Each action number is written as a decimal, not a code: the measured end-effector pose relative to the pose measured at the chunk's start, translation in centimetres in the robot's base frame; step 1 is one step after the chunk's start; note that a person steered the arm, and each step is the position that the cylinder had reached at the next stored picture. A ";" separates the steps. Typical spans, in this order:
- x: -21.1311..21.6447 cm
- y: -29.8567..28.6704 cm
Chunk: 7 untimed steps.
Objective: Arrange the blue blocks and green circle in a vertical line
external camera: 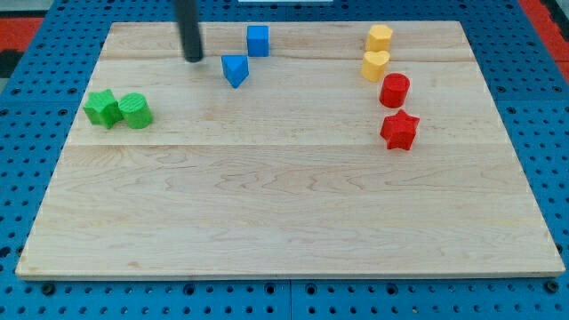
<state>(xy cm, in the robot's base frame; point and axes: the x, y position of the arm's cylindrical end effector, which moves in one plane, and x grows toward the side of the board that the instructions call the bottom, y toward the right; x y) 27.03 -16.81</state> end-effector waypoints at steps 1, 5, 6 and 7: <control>2.4 1.6; 4.4 1.8; 4.7 -7.2; 9.6 -8.9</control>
<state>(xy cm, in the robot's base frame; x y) 36.59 -25.68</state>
